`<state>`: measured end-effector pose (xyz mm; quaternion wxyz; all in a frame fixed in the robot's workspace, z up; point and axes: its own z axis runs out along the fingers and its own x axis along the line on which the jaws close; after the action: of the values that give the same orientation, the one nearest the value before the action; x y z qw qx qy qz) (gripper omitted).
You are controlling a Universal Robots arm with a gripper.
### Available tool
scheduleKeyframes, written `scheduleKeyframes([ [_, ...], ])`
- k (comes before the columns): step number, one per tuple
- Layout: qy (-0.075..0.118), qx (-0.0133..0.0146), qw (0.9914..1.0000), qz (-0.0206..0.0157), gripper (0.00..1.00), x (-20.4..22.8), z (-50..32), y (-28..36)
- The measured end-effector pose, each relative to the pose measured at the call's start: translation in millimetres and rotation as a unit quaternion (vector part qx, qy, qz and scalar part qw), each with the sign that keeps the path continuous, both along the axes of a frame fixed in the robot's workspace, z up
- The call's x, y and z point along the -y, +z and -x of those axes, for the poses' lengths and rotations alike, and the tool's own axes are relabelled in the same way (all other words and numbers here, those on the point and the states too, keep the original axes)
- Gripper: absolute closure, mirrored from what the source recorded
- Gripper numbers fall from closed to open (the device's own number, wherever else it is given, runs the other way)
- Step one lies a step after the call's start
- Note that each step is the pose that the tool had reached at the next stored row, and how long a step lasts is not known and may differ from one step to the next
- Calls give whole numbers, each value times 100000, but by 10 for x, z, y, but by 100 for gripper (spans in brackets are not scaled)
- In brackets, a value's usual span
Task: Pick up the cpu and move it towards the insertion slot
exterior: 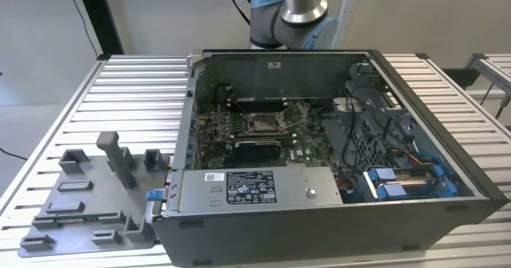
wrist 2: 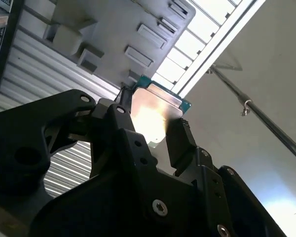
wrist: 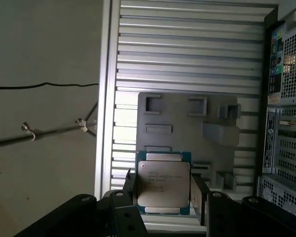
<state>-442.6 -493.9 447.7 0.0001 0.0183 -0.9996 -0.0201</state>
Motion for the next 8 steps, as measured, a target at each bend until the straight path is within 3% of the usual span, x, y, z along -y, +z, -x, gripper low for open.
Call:
scheduleKeyframes([
  [4, 49, -5, 100000, 3, 100, 0, -28, 0],
  [8, 70, -5, 100000, 1, 100, 0, -114, 0],
])
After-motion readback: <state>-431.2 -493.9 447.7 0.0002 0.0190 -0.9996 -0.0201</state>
